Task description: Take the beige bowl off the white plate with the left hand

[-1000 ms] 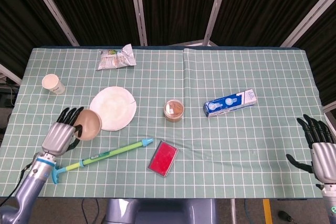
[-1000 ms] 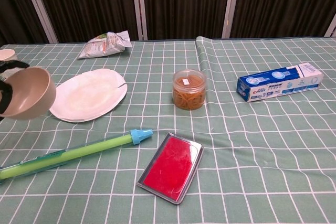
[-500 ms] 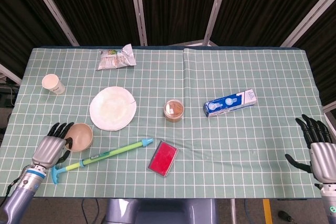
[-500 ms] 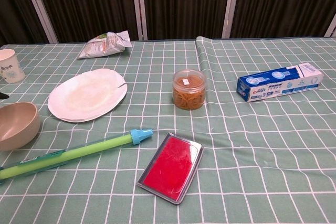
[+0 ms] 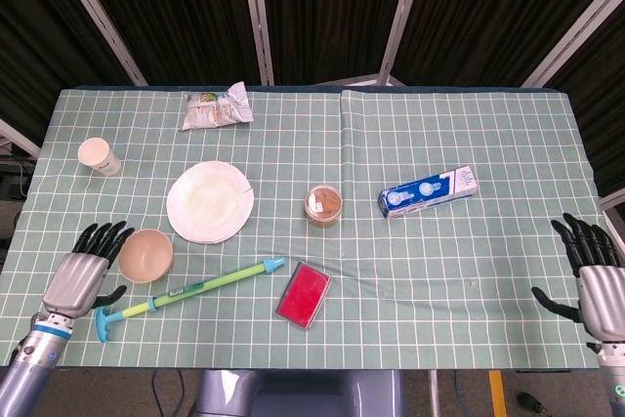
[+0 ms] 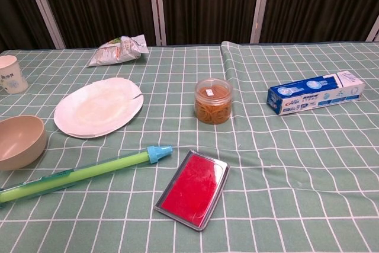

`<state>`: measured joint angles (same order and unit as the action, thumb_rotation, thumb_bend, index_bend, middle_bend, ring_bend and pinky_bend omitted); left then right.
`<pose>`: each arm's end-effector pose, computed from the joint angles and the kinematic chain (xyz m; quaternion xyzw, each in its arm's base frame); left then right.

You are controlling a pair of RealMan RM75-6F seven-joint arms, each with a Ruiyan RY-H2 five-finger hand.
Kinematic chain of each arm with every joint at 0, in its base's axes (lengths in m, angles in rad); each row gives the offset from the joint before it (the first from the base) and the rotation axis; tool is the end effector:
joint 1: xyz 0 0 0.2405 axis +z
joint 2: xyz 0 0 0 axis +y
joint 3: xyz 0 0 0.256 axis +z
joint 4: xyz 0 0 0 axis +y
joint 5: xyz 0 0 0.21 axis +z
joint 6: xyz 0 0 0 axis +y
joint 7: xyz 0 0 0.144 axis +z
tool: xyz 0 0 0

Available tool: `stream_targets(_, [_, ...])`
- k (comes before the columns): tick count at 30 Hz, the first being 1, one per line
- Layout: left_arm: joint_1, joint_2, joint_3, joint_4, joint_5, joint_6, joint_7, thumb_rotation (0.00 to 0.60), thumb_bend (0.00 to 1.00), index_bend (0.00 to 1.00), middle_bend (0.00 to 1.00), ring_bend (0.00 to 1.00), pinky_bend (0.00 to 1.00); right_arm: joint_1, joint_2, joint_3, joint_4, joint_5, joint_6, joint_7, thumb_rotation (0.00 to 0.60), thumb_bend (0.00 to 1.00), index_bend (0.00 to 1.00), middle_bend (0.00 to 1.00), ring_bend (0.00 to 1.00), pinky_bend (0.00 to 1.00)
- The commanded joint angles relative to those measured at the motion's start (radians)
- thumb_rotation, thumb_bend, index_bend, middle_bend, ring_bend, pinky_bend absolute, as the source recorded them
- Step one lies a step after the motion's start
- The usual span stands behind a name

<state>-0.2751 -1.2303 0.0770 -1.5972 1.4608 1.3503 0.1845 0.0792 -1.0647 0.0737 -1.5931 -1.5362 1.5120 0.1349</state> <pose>-0.2886 0.2068 0.0916 -0.6957 -0.3719 -0.3287 0.5192 -0.3109 -0.1845 0.1833 0.5816 -0.3841 0.4287 0.5749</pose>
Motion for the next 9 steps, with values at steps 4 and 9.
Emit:
stream_targets(4, [0.141,0.023,-0.044,-0.071,0.074,0.298,0.052,0.600,0.26,0.00,0.00,0.00,0.00,0.003,-0.006,-0.003,0.001,-0.006,-0.004,-0.020,0.600,0.09,0.07,0.00,0.00,0.00])
stream_targets(9, [0.164,0.034,-0.050,-0.069,0.049,0.294,0.038,0.600,0.25,0.00,0.00,0.00,0.00,0.004,-0.010,-0.004,0.002,-0.003,-0.008,-0.035,0.600,0.09,0.07,0.00,0.00,0.00])
